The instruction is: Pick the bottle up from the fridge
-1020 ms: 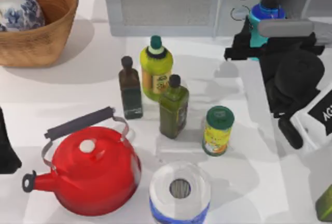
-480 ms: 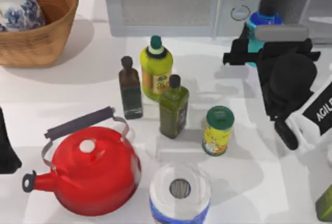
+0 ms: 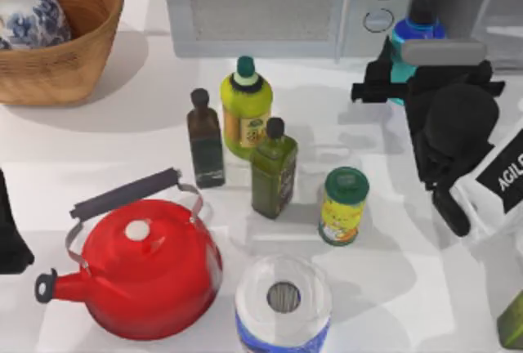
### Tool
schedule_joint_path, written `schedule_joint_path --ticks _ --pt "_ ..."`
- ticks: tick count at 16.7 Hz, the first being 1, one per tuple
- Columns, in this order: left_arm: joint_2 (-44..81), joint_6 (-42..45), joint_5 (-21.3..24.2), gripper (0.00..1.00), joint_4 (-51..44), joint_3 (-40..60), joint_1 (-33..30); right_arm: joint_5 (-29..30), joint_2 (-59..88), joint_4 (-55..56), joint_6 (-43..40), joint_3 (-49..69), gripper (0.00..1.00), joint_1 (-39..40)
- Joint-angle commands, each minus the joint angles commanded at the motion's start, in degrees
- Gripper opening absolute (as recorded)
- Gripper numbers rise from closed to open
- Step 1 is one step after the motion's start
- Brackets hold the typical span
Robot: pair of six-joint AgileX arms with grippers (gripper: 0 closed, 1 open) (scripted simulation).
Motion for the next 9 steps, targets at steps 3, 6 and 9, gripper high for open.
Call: schedule_joint_path --ticks 3,6,9 --pt "0.0 0.0 0.0 1.0 0.0 0.0 0.0 0.0 0.0 0.0 0.0 0.0 0.98 0.0" --pt "0.0 0.0 0.0 1.0 0.0 0.0 0.0 0.0 0.0 0.0 0.0 0.0 1.0 0.0" --pt "0.0 0.0 0.0 1.0 0.0 0.0 0.0 0.0 0.0 0.0 0.0 0.0 1.0 0.0"
